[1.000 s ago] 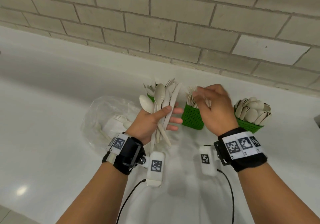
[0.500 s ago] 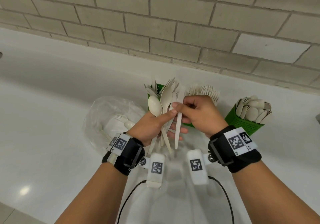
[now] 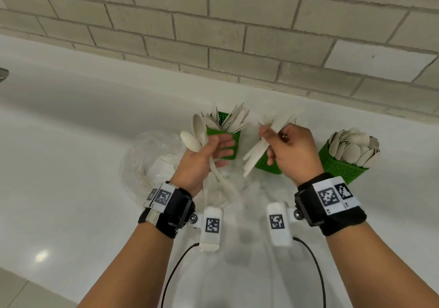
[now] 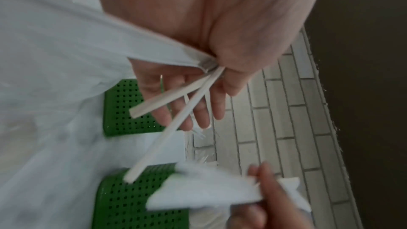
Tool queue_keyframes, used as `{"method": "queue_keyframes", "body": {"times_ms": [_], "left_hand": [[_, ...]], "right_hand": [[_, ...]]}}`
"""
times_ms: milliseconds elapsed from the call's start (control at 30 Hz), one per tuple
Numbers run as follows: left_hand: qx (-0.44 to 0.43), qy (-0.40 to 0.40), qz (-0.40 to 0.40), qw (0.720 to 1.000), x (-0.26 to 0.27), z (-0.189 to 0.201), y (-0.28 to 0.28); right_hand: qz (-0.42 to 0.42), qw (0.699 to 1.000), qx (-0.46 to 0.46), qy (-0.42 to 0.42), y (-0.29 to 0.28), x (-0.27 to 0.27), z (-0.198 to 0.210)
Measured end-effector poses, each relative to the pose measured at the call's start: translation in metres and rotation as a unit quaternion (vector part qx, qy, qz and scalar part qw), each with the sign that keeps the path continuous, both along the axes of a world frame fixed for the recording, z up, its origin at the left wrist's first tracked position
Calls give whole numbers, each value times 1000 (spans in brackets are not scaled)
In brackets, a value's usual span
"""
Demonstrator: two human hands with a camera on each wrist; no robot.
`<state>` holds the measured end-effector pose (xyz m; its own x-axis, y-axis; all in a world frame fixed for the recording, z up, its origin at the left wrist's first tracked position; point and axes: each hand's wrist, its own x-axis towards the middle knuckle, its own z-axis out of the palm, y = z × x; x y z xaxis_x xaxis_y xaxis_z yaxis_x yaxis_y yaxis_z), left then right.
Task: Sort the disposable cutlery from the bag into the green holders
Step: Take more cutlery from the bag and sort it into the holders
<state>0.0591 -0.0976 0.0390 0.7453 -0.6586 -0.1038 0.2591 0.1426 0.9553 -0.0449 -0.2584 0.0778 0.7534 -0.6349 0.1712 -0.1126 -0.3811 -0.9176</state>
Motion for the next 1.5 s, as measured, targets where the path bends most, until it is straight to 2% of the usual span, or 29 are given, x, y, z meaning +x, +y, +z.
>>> {"method": "queue_keyframes", "body": {"times_ms": [100, 200, 267, 367, 467, 533, 633, 767, 833, 900, 1000, 1033, 1100, 1167, 1233, 1367, 1500], "left_hand": [[-33, 22, 41, 998, 7, 2, 3], [-51, 33, 36, 998, 8, 7, 7], [-55, 32, 43, 997, 10, 9, 11], [-51, 42, 52, 996, 14, 9, 16], [-50, 48, 21, 997, 15, 14, 20], [-38, 37, 0, 999, 15, 20, 22], [-20, 27, -27, 999, 20, 27, 28], [-84, 130, -105, 982, 35, 32, 37], [-116, 160, -125, 972, 43, 30, 40], [-124, 160, -141, 969, 50, 29, 41], [-110, 134, -182, 968, 53, 28, 37], [-100, 115, -186, 971, 52, 28, 36], [-65, 42, -167, 983, 51, 26, 34], [-20, -51, -137, 989, 52, 25, 33], [8, -117, -117, 986, 54, 24, 32], [37, -181, -93, 978, 59, 23, 28], [80, -226, -43, 970, 62, 20, 23]], "right_hand": [[42, 983, -124, 131, 4, -7, -32], [80, 970, -143, 181, 10, -9, -49], [66, 978, -139, 139, 11, -3, -34], [28, 994, -101, 25, 12, 14, 9], [-9, 996, -75, -43, 9, 44, 38], [-18, 996, -77, -45, 5, 66, 35], [-9, 994, -101, 27, 4, 87, 20], [-53, 982, -168, 73, 12, 90, 13], [-80, 981, -166, 54, 21, 86, 17], [-66, 988, -135, 20, 37, 82, 23], [48, 998, -22, 34, 61, 80, 29], [55, 998, 2, 29, 64, 80, 28], [9, 1000, 18, -7, 61, 80, 26], [-41, 999, -7, -12, 57, 79, 23], [-49, 998, -29, -4, 59, 77, 21], [-38, 996, -70, 28, 65, 78, 16], [-92, 988, -125, 7, 67, 76, 14]]}}
